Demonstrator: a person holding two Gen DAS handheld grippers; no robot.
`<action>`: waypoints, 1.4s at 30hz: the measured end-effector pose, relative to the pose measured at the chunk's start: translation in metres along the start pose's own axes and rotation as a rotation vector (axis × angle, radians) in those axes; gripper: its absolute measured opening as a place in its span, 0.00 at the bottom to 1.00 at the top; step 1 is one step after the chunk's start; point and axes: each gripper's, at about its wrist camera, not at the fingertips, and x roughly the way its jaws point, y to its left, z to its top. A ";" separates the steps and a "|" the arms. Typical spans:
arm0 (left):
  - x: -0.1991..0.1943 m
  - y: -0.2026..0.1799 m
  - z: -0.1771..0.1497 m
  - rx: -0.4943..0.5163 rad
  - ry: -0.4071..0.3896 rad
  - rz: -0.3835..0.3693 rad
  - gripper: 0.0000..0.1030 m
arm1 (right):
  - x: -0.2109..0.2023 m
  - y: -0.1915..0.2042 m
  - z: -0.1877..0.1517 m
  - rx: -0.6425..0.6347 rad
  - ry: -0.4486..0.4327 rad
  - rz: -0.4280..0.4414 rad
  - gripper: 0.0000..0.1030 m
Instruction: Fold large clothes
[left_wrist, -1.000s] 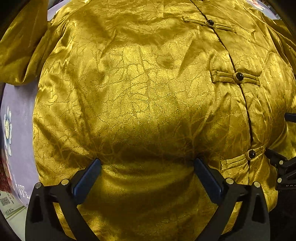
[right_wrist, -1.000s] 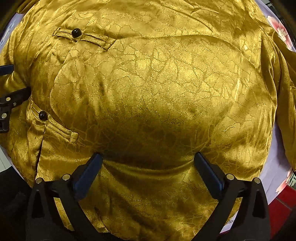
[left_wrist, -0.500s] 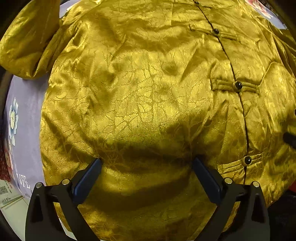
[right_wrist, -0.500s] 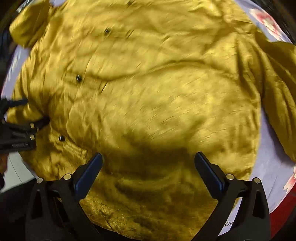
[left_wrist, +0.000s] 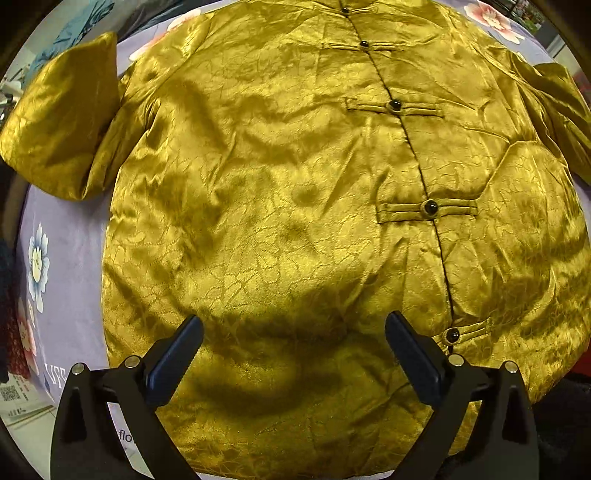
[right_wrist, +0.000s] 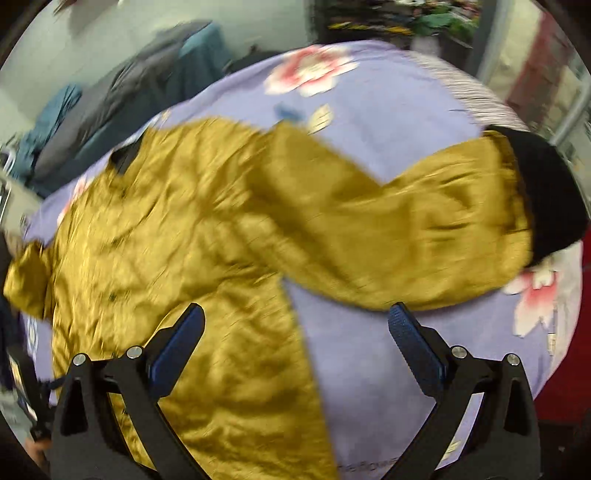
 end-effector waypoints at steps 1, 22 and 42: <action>-0.005 -0.002 0.005 0.007 -0.001 0.002 0.94 | -0.005 -0.018 0.005 0.045 -0.032 -0.034 0.95; -0.006 -0.013 0.006 0.012 0.014 0.030 0.94 | 0.033 -0.203 0.041 0.593 -0.098 -0.076 0.70; -0.035 -0.039 0.000 0.003 0.010 0.042 0.94 | -0.067 -0.216 0.089 0.561 -0.370 -0.085 0.18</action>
